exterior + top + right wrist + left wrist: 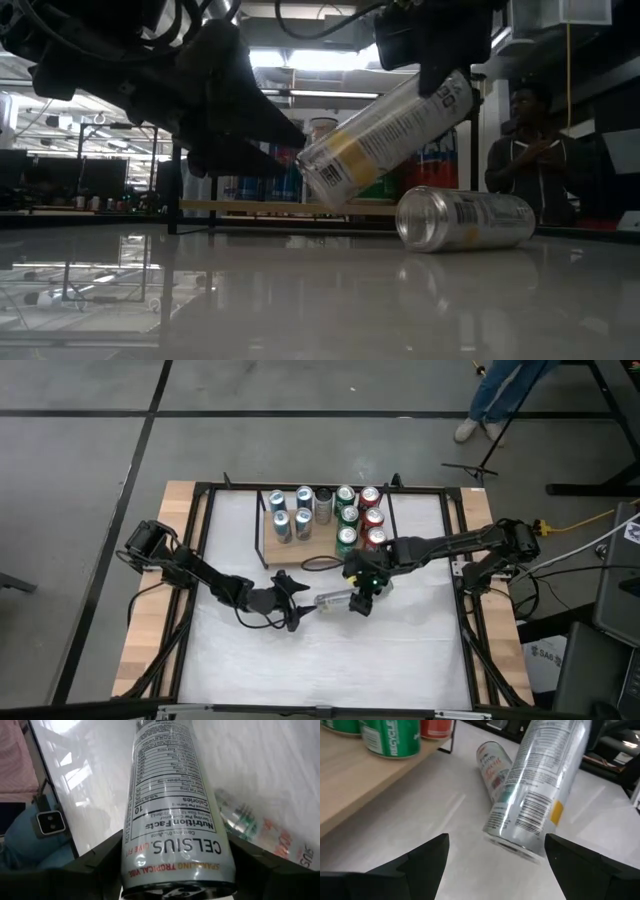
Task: Sort soda cans
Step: Put the white-yellow soda can on the shelf and align with the other white-yellow soda can
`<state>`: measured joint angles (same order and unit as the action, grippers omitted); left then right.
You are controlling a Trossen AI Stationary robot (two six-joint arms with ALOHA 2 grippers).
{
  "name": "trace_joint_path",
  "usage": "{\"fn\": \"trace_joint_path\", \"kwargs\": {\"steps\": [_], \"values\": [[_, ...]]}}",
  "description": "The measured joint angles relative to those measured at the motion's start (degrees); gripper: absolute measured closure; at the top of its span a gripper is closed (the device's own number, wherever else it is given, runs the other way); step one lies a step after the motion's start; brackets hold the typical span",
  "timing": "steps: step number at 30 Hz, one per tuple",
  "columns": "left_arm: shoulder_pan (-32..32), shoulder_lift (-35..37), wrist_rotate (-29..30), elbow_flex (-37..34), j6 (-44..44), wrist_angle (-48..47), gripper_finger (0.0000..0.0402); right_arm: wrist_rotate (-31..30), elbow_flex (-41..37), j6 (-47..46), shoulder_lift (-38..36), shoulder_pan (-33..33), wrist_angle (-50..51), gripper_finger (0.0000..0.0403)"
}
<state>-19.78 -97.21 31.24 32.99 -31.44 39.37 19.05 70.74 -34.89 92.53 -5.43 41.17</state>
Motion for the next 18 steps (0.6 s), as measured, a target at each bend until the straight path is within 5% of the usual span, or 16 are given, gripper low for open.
{"fn": "trace_joint_path", "kwargs": {"steps": [18], "values": [[1.28,0.0,0.99,0.0,-1.05,-0.41,0.0078,-0.83,0.0,-4.21,0.0,0.0,-4.73,0.0139]]}}
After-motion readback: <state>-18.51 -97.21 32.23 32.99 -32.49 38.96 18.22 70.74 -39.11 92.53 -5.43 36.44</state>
